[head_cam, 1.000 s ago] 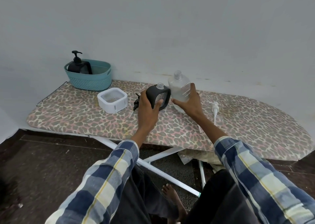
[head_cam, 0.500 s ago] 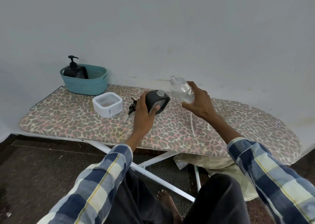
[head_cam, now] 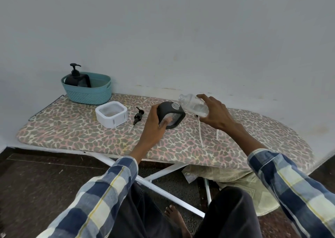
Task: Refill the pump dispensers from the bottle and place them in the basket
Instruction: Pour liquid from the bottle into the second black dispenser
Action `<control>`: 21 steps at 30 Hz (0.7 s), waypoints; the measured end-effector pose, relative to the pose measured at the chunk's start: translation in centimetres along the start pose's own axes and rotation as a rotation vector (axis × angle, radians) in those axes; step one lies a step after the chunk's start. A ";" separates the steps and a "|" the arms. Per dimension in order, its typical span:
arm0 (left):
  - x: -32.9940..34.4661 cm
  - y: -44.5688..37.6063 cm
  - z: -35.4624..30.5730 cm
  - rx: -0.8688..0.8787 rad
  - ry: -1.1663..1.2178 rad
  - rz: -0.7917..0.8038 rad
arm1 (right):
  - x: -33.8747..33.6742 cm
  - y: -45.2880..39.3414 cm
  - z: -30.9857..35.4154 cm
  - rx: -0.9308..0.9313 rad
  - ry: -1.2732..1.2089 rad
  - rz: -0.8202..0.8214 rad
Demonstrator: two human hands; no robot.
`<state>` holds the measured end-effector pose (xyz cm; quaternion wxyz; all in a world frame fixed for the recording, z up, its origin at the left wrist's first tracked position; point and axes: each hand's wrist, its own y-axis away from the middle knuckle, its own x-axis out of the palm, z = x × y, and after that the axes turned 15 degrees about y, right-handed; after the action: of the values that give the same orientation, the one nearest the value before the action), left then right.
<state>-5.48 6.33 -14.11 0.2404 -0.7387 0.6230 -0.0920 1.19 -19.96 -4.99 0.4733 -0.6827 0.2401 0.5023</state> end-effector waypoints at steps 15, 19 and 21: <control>0.1 -0.2 0.5 0.051 -0.152 -0.006 | -0.7 1.3 -1.0 0.005 0.072 0.054; 0.1 -0.2 0.5 0.046 -0.166 -0.003 | -0.8 1.3 -1.1 0.005 0.109 0.045; 0.1 -0.1 0.4 0.046 -0.165 -0.006 | -0.9 1.3 -1.1 0.007 0.122 0.038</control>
<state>-5.16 6.33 -14.39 0.3077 -0.7400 0.5963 -0.0458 0.31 -21.58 -4.62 0.4504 -0.7059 0.2829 0.4677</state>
